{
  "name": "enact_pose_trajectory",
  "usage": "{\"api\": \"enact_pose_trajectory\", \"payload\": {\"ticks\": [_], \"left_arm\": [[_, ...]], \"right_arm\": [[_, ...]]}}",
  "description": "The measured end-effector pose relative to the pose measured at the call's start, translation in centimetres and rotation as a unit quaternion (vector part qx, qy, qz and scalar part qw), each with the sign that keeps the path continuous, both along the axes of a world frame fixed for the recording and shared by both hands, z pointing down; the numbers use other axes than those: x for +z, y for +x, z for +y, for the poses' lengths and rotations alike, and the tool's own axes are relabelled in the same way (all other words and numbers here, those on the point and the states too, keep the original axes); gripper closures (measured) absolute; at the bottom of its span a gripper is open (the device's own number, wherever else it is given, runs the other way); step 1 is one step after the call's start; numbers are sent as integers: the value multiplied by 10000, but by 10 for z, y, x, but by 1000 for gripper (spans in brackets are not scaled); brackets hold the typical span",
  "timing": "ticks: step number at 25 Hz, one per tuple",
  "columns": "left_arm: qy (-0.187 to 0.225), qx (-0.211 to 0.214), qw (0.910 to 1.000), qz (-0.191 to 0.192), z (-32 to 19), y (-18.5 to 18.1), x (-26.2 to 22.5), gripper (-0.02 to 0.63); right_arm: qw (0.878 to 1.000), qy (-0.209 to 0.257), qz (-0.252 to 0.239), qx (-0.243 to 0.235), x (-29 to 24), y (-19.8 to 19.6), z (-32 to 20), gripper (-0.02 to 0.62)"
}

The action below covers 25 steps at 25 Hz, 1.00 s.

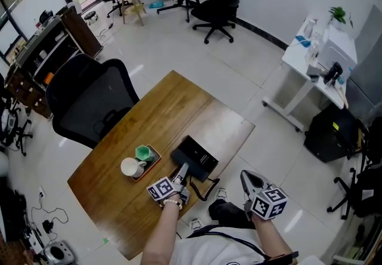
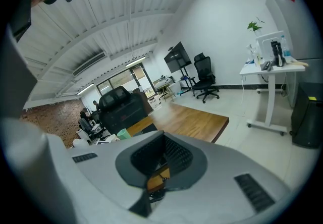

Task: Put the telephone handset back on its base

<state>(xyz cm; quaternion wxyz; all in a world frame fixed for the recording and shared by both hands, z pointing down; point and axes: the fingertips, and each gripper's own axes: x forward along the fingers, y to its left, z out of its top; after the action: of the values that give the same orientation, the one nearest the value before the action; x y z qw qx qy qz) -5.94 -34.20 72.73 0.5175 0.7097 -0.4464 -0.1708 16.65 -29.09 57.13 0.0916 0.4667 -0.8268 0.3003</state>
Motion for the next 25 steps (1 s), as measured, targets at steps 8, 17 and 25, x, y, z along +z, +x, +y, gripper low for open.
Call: {"api": "enact_pose_trajectory", "payload": {"ticks": [8, 17, 25], "left_arm": [[-114, -324, 9922, -1198, 36, -34, -38, 520], [76, 200, 9671, -2534, 107, -40, -107, 606], [480, 546, 9575, -2792, 166, -31, -151, 606]], "right_arm": [[9999, 113, 14, -102, -10, -15, 10, 595], [9994, 279, 14, -213, -27, -45, 32, 595], [9988, 410, 1, -268, -38, -75, 71, 595]]}}
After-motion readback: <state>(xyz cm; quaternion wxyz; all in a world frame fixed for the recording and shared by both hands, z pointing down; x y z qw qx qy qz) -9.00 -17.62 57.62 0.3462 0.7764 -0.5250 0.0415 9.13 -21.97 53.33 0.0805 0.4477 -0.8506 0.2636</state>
